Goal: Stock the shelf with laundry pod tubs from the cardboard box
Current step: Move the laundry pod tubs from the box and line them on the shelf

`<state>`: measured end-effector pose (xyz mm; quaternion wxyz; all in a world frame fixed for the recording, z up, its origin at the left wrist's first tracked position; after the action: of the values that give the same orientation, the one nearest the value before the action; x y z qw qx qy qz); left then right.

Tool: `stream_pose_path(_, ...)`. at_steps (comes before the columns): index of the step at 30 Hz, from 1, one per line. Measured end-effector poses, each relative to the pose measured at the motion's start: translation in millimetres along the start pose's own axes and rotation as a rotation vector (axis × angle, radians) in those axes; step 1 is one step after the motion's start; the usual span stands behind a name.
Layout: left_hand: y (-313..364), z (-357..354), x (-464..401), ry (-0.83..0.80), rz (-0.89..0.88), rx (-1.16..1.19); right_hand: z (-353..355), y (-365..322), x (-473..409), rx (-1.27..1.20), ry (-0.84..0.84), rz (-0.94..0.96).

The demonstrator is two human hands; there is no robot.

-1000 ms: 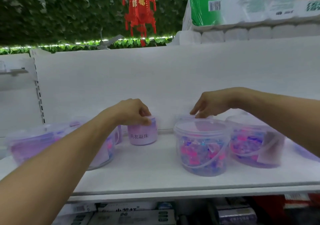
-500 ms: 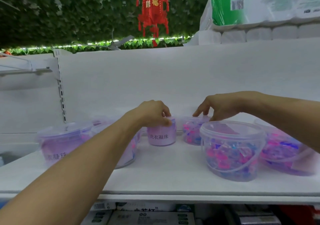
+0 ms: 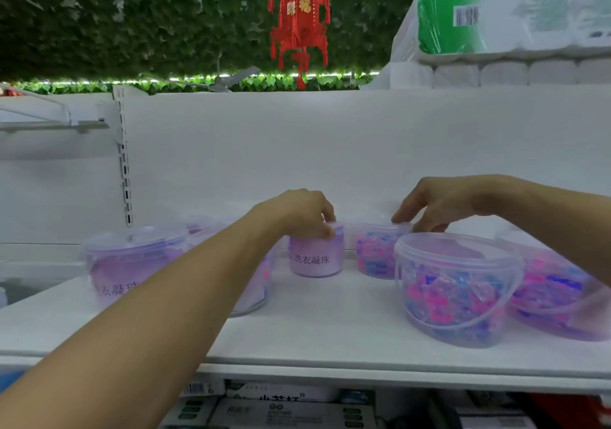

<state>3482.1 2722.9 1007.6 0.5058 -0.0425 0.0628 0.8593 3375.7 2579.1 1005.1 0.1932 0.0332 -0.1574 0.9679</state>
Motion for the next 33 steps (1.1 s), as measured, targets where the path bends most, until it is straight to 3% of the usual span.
stream_pose_path(4, -2, 1, 0, 0.008, 0.012, 0.012, 17, -30, -1, 0.095, 0.211, 0.073)
stream_pose_path(6, -1, 1, 0, 0.012, 0.011, 0.005, 15, -37, -5, 0.059, 0.140, 0.085)
stream_pose_path(10, -1, 1, 2, 0.021, -0.004, 0.004, -4, -22, -2, 0.167, -0.090, -0.074)
stream_pose_path(16, -1, 3, -1, 0.024, 0.005, -0.017, 9, -45, -13, 0.275, 0.229, 0.038)
stream_pose_path(18, -1, 4, -2, 0.023, 0.006, -0.017, 7, -49, -19, 0.288, 0.206, 0.041)
stream_pose_path(23, -1, 3, -2, 0.020, -0.004, -0.023, -4, -26, -7, 0.243, -0.035, -0.064)
stream_pose_path(27, 1, 3, -4, 0.024, -0.006, -0.034, 1, -31, -9, 0.231, 0.089, -0.016)
stream_pose_path(33, 1, 0, -3, 0.015, 0.014, -0.050, -3, -30, -2, 0.328, 0.106, -0.046)
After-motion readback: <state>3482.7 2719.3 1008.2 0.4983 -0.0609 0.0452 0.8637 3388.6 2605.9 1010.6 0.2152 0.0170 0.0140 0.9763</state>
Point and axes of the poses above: each hand's wrist, its own x-axis away from the middle knuckle, its own z-axis out of the back of the hand, y = z × x, the point moved 10 cm from there along -x, towards the middle knuckle, and after that the axes turned 8 degrees about -y, right-handed, at the moved point
